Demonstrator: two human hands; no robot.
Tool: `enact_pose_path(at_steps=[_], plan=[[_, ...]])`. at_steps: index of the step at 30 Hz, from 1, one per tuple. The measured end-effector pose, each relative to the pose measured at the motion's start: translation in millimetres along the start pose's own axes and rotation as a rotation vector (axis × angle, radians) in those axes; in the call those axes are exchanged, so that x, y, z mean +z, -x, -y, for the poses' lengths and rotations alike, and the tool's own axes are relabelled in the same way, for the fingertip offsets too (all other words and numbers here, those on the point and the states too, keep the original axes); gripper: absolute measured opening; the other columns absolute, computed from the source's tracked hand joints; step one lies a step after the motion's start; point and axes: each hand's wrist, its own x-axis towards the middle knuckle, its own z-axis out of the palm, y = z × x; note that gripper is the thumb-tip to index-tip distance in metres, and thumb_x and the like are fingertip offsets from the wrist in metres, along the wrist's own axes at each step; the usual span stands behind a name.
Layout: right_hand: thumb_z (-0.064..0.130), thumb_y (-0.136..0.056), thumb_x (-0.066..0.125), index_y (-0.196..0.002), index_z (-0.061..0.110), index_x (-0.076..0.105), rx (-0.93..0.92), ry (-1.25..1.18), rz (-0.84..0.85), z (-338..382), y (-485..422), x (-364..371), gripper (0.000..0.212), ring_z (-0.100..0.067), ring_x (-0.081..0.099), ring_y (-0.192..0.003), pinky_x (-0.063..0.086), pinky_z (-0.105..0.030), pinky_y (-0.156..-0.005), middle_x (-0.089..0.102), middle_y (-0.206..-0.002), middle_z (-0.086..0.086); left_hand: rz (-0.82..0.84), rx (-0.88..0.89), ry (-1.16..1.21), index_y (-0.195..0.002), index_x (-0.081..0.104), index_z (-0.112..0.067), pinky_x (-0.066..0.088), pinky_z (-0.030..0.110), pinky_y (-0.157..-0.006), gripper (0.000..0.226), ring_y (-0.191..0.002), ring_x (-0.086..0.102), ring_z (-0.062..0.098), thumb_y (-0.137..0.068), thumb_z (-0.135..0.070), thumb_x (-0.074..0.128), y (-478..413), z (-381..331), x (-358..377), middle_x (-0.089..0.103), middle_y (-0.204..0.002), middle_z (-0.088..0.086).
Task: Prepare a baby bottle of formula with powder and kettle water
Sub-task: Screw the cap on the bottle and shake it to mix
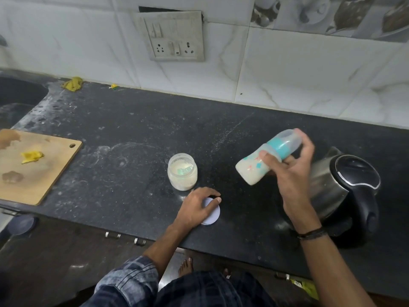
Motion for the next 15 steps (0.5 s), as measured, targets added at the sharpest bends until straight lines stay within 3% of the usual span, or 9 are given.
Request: enact_pose_path(at_steps=[4,8,11,13,15], plan=[[0.007,-0.091,0.074,-0.150,0.026,0.023,-0.083,-0.204,-0.246,11.2,-7.0,4.2,0.081,-0.021,0.069,-0.114,0.062,-0.038,-0.077,0.061,-0.132,-0.008,-0.008,-0.007,-0.006,-0.109,0.075,-0.027,0.046,0.026,-0.096,0.027,-0.105,0.060,0.000,-0.095,-0.045,0.060,-1.1,0.2,1.4,0.072,-0.112,-0.017],[0.007,-0.087,0.078,-0.142,0.029,0.036,0.021,0.000,0.033,9.2,-10.8,3.6,0.072,-0.023,0.073,-0.104,0.061,-0.034,-0.069,0.069,-0.119,-0.002,-0.006,-0.007,-0.004,-0.109,0.075,-0.028,0.046,0.027,-0.096,0.029,-0.105,0.060,0.001,-0.095,-0.048,0.059,-0.3,0.7,0.6,0.072,-0.112,-0.017],[0.010,-0.088,0.077,-0.143,0.027,0.031,-0.076,-0.164,-0.116,16.4,-10.0,1.8,0.074,-0.026,0.070,-0.113,0.061,-0.036,-0.073,0.062,-0.134,-0.014,-0.004,-0.009,-0.005,-0.109,0.074,-0.028,0.046,0.027,-0.096,0.029,-0.105,0.060,0.001,-0.095,-0.048,0.059,-0.3,-0.5,0.7,0.072,-0.112,-0.017],[0.012,-0.091,0.075,-0.146,0.026,0.026,-0.100,-0.231,-0.208,17.8,-12.5,-0.7,0.075,-0.025,0.068,-0.117,0.062,-0.038,-0.076,0.062,-0.133,-0.011,-0.006,-0.012,-0.017,-0.110,0.074,-0.028,0.046,0.028,-0.096,0.028,-0.105,0.060,0.001,-0.095,-0.047,0.060,-0.7,-0.4,1.5,0.072,-0.112,-0.017],[0.009,-0.090,0.075,-0.145,0.027,0.030,-0.024,-0.101,-0.093,12.7,-13.1,-2.2,0.073,-0.025,0.070,-0.113,0.061,-0.033,-0.072,0.066,-0.124,-0.005,-0.009,-0.011,-0.011,-0.109,0.074,-0.028,0.046,0.027,-0.095,0.026,-0.105,0.060,0.001,-0.096,-0.045,0.060,-0.5,1.1,1.5,0.072,-0.112,-0.018]])
